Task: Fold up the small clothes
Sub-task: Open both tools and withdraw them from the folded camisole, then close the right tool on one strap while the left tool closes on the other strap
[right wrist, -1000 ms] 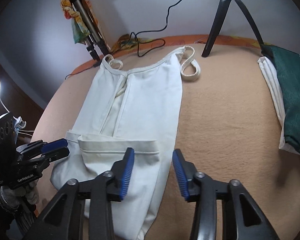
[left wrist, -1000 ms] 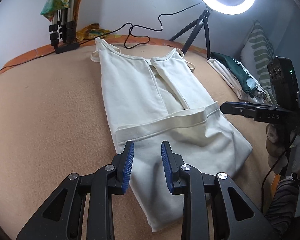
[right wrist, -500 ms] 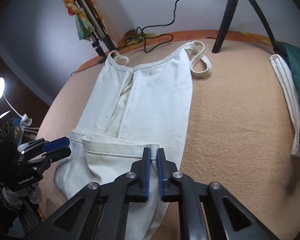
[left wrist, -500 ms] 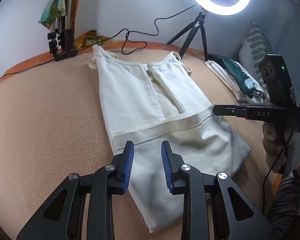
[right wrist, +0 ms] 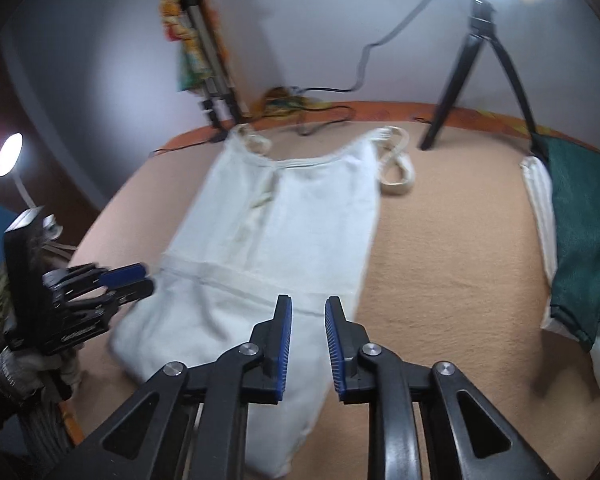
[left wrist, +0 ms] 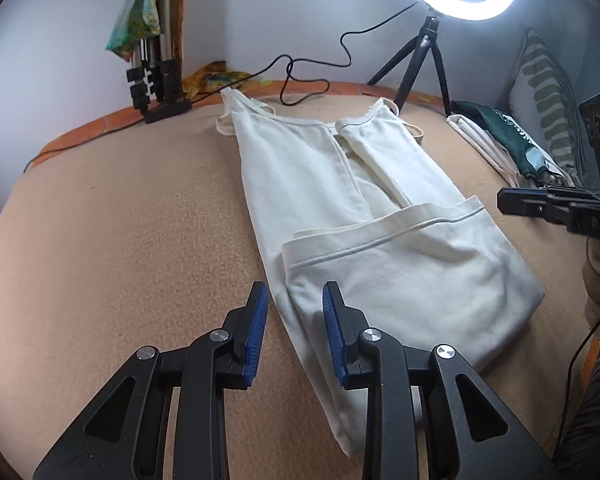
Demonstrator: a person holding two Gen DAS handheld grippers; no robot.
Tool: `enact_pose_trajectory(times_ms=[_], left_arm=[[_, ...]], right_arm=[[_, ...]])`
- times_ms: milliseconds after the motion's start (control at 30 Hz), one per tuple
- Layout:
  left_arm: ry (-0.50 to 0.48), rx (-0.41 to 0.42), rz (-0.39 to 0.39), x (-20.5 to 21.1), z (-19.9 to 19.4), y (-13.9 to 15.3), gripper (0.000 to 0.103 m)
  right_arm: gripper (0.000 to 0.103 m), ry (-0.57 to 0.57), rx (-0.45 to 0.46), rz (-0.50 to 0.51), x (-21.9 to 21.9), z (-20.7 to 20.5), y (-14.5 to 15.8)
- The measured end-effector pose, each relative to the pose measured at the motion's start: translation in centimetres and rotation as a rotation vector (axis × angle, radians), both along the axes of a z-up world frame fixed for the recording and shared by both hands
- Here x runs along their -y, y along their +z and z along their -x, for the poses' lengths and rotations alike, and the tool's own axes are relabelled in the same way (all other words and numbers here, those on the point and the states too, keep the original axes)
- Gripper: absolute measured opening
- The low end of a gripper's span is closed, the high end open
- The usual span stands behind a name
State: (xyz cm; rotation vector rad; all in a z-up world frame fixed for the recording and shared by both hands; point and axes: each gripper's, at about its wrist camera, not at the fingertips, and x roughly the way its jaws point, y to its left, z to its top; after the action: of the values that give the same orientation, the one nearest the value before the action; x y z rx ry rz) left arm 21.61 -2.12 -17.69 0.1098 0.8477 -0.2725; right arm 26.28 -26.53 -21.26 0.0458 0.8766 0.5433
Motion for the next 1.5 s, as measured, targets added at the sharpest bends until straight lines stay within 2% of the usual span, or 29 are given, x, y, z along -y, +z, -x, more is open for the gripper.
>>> enact_pose_trajectory(times_ms=[33,133,200,233,267,333,500,633,733,1000,1133,1200,1233,1267,1333,1400,1500], left_arm=[[0.005,0.010,-0.005,0.0,0.1,0.2,0.027],[0.027,-0.009,0.085,-1.1,-0.8,1.0,0.027],[0.039,-0.021,0.124,-1.7,-1.7,1.4,0.037],[0.038,-0.024,0.139,-2.0,-2.4,1.6,0.047],[0.034,-0.026,0.159,-2.4,-3.3,1.9,0.049],[0.033,-0.035,0.181,-2.6,-4.6,2.1,0.049],[0.033,-0.106,0.267,-3.5,-9.1,2.1,0.049],[0.042,-0.169,0.332,-3.9,-12.4,1.0,0.049],[0.039,-0.214,0.368,-3.9,-14.3,-0.2,0.049],[0.038,-0.225,0.480,-3.7,-18.6,-0.8,0.049],[0.057,-0.210,0.504,-3.6,-20.5,-0.9,0.045],[0.062,-0.209,0.509,-3.6,-21.0,-0.9,0.032],[0.063,-0.219,0.515,-3.5,-21.3,-1.1,0.019],[0.065,-0.223,0.518,-3.6,-21.5,-1.2,0.011],[0.066,-0.220,0.535,-3.8,-21.4,-1.2,0.008],[0.065,-0.203,0.560,-4.0,-21.3,-0.8,0.006],[0.043,-0.176,0.557,-3.9,-20.6,0.2,0.005]], right_arm=[[0.029,0.005,0.010,0.031,-0.5,0.2,0.0],[0.033,0.003,0.017,0.067,-0.9,-0.3,0.0],[0.033,-0.014,-0.006,0.054,-0.4,-1.6,-0.3],[0.034,-0.023,-0.022,0.037,-0.1,-2.4,-0.5],[0.034,-0.043,-0.033,0.025,0.4,-3.4,-0.7],[0.037,-0.072,-0.064,-0.013,1.3,-5.5,-1.4],[0.038,-0.093,-0.159,-0.147,3.2,-10.2,-3.3],[0.038,-0.094,-0.217,-0.269,4.4,-13.1,-4.3],[0.038,-0.093,-0.232,-0.306,4.7,-14.8,-4.8],[0.038,-0.091,-0.274,-0.415,4.7,-19.2,-5.8],[0.037,-0.103,-0.296,-0.476,4.6,-21.2,-6.1],[0.034,-0.113,-0.298,-0.482,4.3,-21.7,-6.1],[0.029,-0.112,-0.300,-0.479,4.1,-22.0,-6.1],[0.025,-0.106,-0.303,-0.480,3.8,-22.1,-6.1],[0.011,-0.109,-0.296,-0.461,3.5,-22.1,-5.9],[0.006,-0.110,-0.277,-0.457,3.5,-21.9,-5.3],[0.004,-0.112,-0.245,-0.476,3.9,-21.3,-4.0]])
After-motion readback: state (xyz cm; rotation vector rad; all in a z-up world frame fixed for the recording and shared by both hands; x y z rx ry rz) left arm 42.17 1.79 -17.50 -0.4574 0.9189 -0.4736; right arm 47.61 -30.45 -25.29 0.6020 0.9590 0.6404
